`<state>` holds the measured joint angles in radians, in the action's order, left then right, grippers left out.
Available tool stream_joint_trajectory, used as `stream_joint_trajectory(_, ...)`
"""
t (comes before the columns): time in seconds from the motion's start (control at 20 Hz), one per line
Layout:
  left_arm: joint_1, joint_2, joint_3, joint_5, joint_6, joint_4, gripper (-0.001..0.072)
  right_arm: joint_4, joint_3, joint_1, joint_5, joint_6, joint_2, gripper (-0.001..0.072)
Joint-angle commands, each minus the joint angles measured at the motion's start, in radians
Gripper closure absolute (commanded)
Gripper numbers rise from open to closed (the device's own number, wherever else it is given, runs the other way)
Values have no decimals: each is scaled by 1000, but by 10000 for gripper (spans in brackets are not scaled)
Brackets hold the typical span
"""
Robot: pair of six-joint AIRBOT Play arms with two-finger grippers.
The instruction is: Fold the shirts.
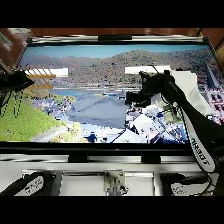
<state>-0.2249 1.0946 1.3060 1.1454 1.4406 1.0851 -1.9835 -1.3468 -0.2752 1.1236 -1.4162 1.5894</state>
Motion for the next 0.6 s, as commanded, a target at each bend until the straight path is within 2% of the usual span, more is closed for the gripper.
stream_joint_trajectory(0.0, 1, 0, 0, -2, -1, 0, 677, -138, 135, 46, -72, -39, -5, 87)
stream_joint_trajectory(0.2, 1, 0, 0, -8, 0, -2, 677, -259, 160, -10, -141, -100, 57, 87)
stream_joint_trajectory(0.4, 1, 0, 0, -8, 0, -3, 677, -320, 159, -56, -195, -106, 106, 94)
stream_joint_trajectory(0.45, 1, 0, 0, -8, 0, -3, 677, -337, 159, -58, -203, -120, 106, 239)
stream_joint_trajectory(0.5, 1, 1, 0, -8, 0, -3, 677, -369, 155, -58, -205, -155, 104, 469)
stream_joint_trajectory(0.55, 1, 3, 0, -8, 0, -3, 677, -389, 138, -55, -201, -195, 104, 638)
